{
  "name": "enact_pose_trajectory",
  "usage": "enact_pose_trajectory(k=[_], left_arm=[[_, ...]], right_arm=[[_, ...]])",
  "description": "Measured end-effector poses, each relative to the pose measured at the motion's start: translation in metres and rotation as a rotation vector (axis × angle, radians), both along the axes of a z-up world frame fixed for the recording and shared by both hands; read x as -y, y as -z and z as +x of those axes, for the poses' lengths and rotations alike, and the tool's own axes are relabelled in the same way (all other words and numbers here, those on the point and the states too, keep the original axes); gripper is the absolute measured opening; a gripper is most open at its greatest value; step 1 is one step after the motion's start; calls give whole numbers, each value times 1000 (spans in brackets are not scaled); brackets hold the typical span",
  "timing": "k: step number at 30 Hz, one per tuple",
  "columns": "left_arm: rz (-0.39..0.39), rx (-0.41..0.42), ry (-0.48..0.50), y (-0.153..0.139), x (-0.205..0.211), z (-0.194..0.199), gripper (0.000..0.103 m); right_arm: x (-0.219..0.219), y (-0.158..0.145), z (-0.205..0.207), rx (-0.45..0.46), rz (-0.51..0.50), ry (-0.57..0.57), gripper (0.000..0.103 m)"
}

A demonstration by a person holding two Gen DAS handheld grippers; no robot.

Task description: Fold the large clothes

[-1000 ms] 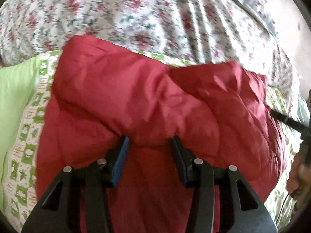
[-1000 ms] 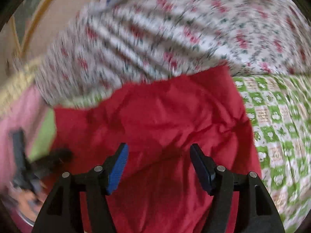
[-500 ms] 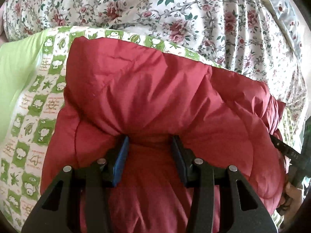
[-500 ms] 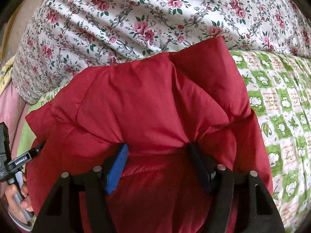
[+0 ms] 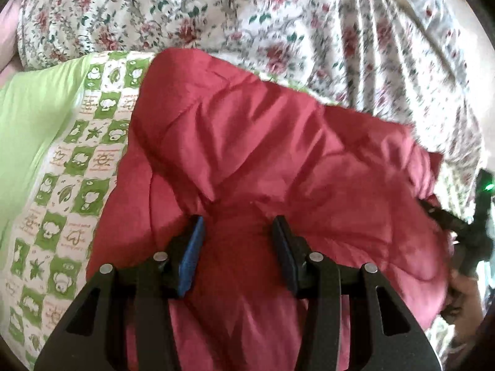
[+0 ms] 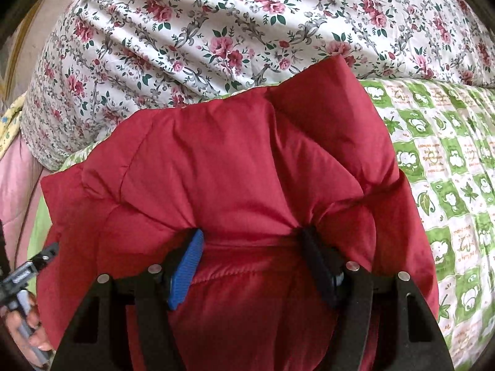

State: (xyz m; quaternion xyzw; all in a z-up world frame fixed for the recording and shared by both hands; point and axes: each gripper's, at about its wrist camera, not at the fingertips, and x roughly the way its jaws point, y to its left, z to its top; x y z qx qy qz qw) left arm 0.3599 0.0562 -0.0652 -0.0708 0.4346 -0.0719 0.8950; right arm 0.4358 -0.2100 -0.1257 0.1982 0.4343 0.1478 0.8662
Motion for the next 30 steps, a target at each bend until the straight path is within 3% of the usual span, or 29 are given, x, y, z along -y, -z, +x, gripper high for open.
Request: enact_pose_trajectory(k=[5, 10, 13, 18, 30], left_arm=[[-5, -20, -3, 2, -3, 5, 44], [-63, -12, -4, -8, -13, -10, 45], [-81, 0, -2, -18, -16, -22, 47], [-115, 30, 16, -33, -21, -44, 61], [-135, 26, -16, -38, -54, -77, 71]], right_arm=[[4, -14, -13, 11, -3, 2, 68], [21, -31, -45, 34, 66, 18, 71], [29, -37, -60, 37, 81, 14, 74], [44, -43, -81, 35, 82, 5, 76], [76, -39, -108, 17, 67, 26, 80]])
